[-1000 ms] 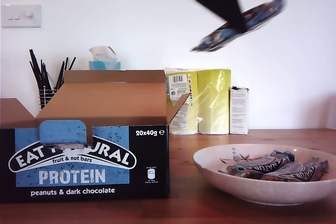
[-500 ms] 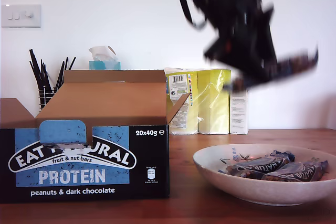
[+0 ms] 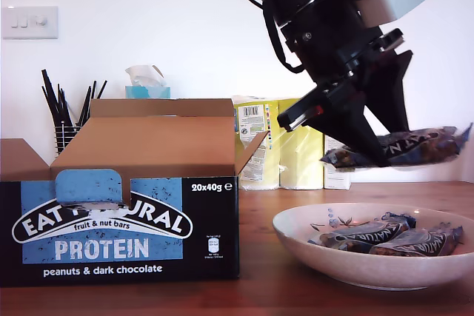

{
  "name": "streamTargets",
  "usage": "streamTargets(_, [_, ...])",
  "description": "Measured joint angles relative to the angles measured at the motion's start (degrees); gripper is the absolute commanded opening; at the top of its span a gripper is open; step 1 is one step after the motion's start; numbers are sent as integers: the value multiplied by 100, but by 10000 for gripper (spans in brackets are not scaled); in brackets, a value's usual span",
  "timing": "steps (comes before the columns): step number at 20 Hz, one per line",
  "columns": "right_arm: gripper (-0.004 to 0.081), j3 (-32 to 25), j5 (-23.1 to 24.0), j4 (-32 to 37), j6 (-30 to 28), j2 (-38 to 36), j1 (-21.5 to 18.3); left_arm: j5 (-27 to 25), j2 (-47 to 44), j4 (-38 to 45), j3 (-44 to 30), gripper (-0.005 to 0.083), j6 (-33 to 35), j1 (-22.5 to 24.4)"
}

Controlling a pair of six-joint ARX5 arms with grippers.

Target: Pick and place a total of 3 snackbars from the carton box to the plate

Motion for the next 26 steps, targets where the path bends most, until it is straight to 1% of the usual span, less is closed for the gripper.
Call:
streamTargets(5, [-13, 0, 2, -2, 0, 0, 0, 13, 369, -162, 4, 251, 142, -83])
streamTargets(10, [-13, 0, 2, -2, 0, 0, 0, -7, 396, -190, 2, 256, 177, -61])
streamTargets(11, [-13, 0, 2, -2, 0, 0, 0, -7, 396, -188, 2, 270, 177, -50])
streamTargets(12, [-13, 0, 2, 0, 0, 0, 0, -7, 396, -190, 2, 311, 177, -42])
streamTargets(15, [-13, 0, 0, -2, 0, 0, 0, 7, 396, -170, 2, 488, 197, -28])
streamTargets(16, [-13, 0, 0, -2, 0, 0, 0, 46, 396, -168, 2, 525, 197, -22])
streamTargets(17, [-13, 0, 0, 0, 0, 0, 0, 70, 396, -160, 2, 538, 197, -22])
streamTargets(21, [-13, 0, 2, -2, 0, 0, 0, 81, 396, -120, 2, 536, 192, -17])
streamTargets(24, [-13, 0, 0, 0, -11, 0, 0, -57, 396, -39, 2, 527, 74, -17])
streamTargets(25, [-13, 0, 2, 0, -22, 0, 0, -142, 393, -26, 2, 498, -11, -15])
streamTargets(26, [-13, 0, 2, 0, -37, 0, 0, -236, 382, -22, 2, 436, -105, -13])
